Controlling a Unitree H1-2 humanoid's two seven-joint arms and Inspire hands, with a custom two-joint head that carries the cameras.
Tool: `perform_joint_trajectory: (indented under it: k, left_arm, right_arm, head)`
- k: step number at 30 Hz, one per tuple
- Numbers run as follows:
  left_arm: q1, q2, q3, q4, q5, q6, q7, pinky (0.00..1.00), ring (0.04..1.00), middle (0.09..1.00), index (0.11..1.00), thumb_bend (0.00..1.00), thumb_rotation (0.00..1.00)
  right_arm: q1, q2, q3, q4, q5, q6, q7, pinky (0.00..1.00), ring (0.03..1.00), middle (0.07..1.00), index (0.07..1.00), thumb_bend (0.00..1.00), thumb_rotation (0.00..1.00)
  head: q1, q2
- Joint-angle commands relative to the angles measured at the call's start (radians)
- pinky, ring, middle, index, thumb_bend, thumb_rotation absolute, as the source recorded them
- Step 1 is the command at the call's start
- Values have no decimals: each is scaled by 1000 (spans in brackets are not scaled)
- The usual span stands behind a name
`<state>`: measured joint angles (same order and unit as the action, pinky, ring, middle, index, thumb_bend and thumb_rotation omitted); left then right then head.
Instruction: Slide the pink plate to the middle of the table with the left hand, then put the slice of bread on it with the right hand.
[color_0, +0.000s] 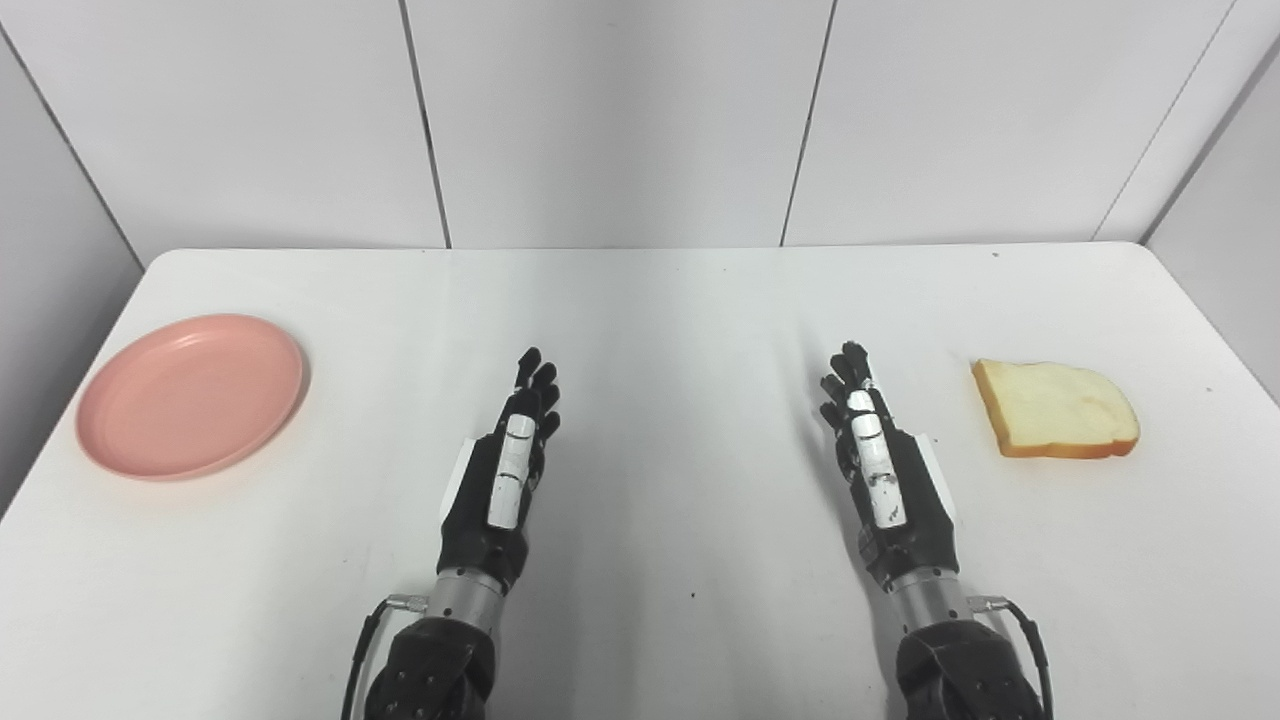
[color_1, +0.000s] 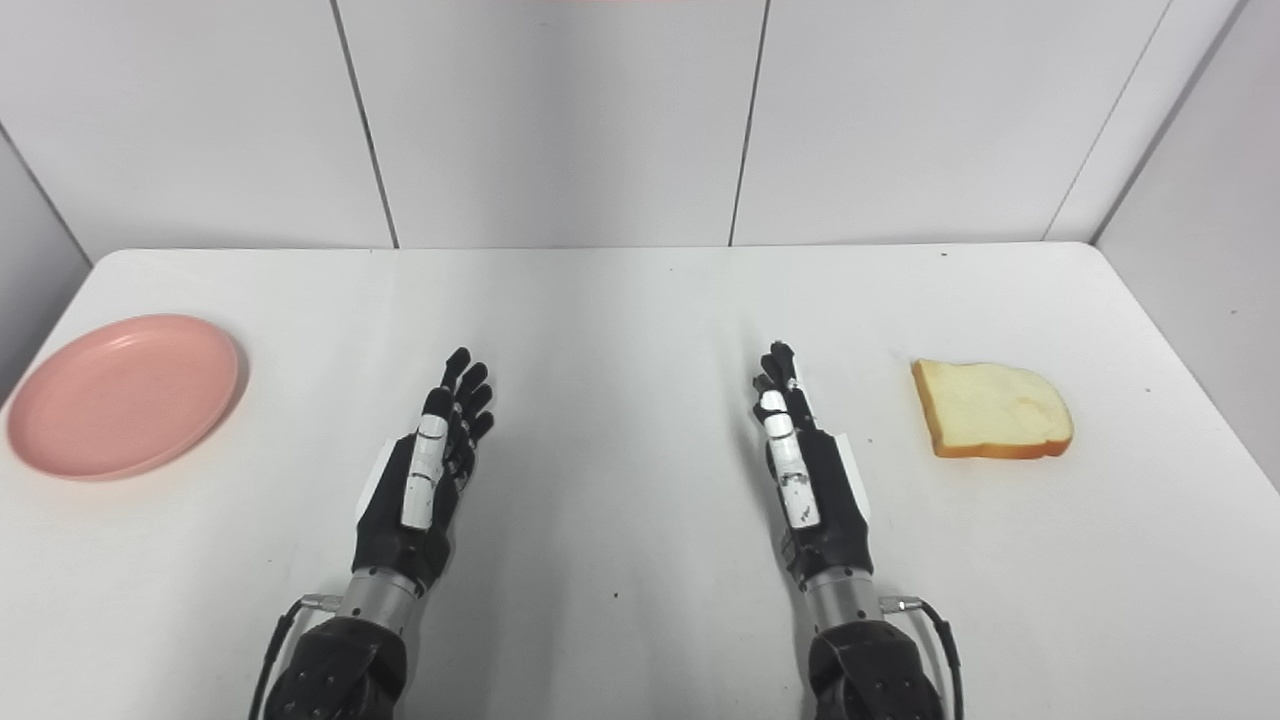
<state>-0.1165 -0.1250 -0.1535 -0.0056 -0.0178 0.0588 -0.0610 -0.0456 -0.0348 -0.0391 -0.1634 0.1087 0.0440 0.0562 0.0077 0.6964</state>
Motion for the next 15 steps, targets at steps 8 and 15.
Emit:
perform_joint_trajectory:
  k: [8, 15]
  left_arm:
    - [-9, -1, -8, -30, 5, 1, -8, 1000, 1000, 1000, 1000, 679, 1000]
    - [-9, 0, -9, -31, 5, 1, -9, 1000, 1000, 1000, 1000, 684, 1000]
  right_arm:
    - [-21, 3, 0, -43, 8, -46, 3, 1000, 989, 992, 999, 569, 941]
    - [-26, 1, -3, -29, 16, -64, 6, 1000, 984, 990, 992, 576, 915]
  head:
    - [2, 1]
    - [1, 2]
